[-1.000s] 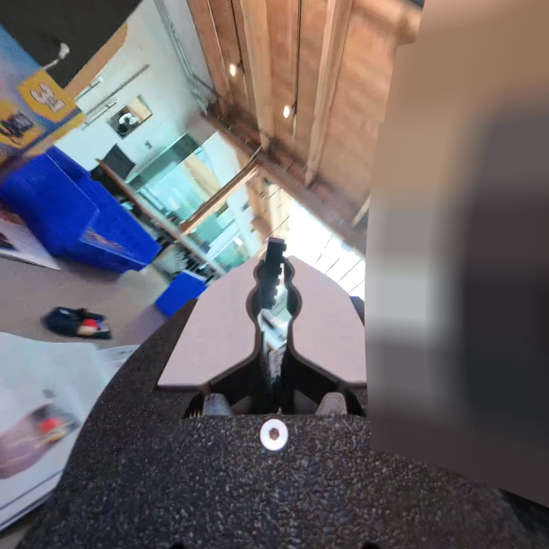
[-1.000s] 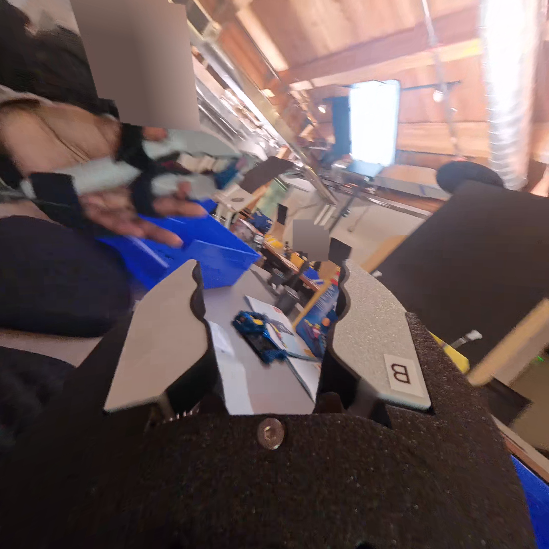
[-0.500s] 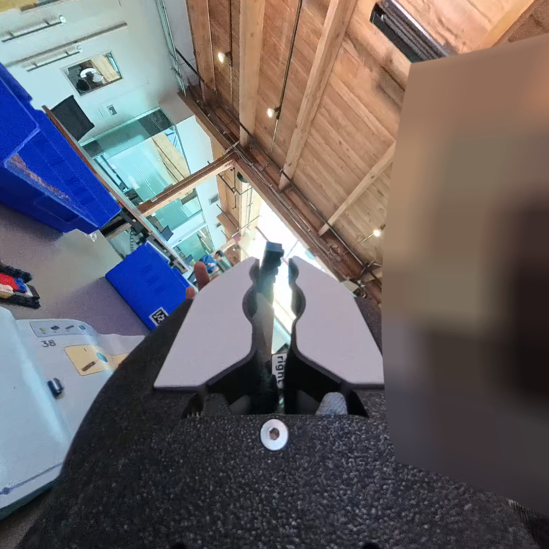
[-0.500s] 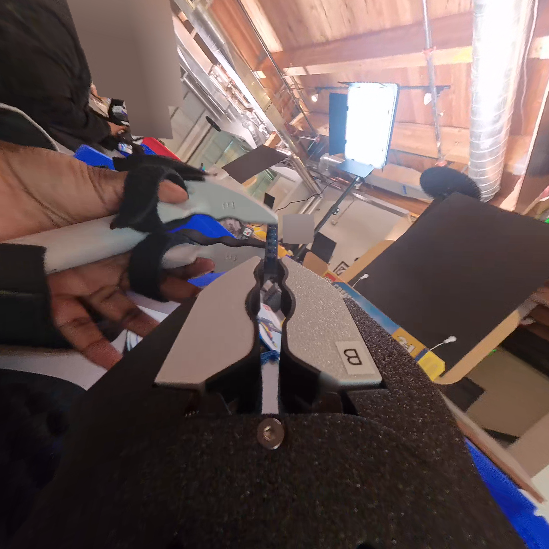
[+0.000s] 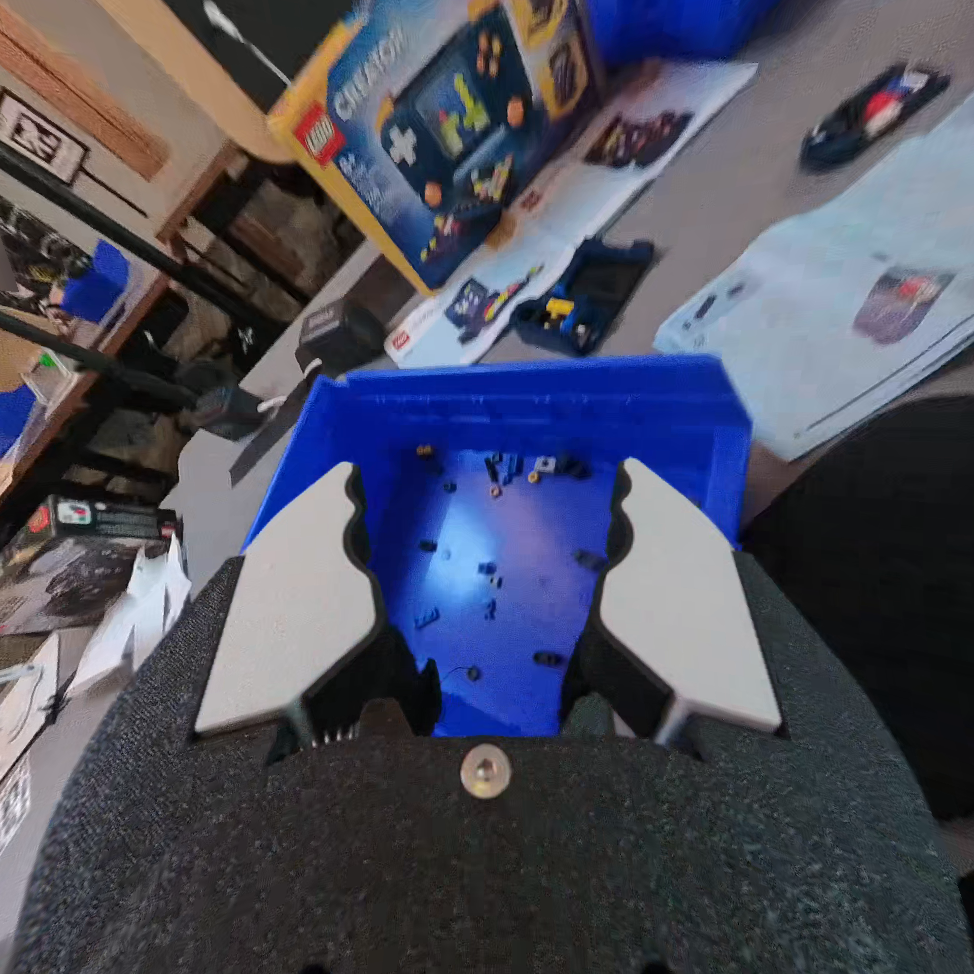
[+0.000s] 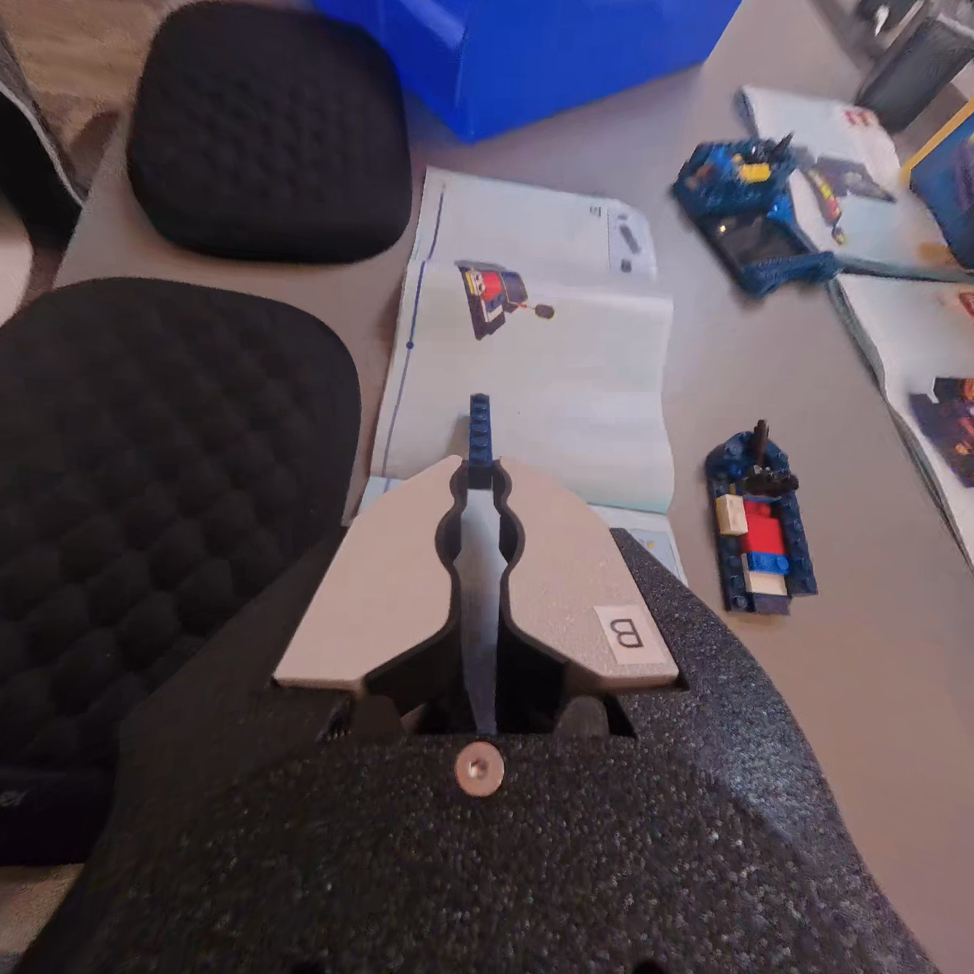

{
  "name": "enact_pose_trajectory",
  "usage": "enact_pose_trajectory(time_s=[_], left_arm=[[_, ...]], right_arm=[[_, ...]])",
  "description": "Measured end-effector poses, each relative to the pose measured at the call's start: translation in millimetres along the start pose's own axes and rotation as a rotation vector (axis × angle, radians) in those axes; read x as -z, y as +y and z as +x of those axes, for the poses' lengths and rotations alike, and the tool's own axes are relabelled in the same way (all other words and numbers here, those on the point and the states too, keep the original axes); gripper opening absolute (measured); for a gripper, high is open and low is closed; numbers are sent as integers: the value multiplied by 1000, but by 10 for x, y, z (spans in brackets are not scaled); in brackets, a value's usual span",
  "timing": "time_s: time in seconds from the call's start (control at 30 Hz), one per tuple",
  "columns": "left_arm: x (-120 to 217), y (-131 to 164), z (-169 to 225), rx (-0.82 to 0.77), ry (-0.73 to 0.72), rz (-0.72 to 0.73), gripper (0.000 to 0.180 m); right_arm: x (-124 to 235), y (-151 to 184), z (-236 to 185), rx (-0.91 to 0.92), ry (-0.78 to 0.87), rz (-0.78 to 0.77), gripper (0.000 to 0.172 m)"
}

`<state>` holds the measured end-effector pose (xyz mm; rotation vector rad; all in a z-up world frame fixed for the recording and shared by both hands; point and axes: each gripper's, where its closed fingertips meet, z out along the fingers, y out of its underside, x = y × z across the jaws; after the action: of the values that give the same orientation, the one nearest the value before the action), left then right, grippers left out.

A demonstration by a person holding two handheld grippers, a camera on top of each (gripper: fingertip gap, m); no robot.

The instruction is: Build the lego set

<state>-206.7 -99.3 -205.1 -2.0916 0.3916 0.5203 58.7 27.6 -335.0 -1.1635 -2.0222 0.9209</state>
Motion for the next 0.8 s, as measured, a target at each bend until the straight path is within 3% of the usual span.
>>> enact_pose_trajectory(time_s=[0.03,0.1,0.27,0.4,0.53,0.7,0.8], left_arm=[[-47,169,-27,-18,23,-71,86],[-138,399,-31,-46,85,-148,79],[-260,658,122,-103,303,-225,67],[-274,736,232,-145,480,-234,67],[-212,752,226,-244,562,-236,64],[-253,749,337,-371,603,-221,58],[-379,948,496,-486,669,-331,54]], right_arm=[[-17,33,25,8,20,-17,16],[-36,66,94,9,69,-31,58],[80,-201,185,-2,123,155,77],[284,-417,306,-34,191,334,80],[419,-539,371,-50,225,451,79],[461,-571,414,-69,242,499,79],[435,-559,414,-73,238,493,79]])
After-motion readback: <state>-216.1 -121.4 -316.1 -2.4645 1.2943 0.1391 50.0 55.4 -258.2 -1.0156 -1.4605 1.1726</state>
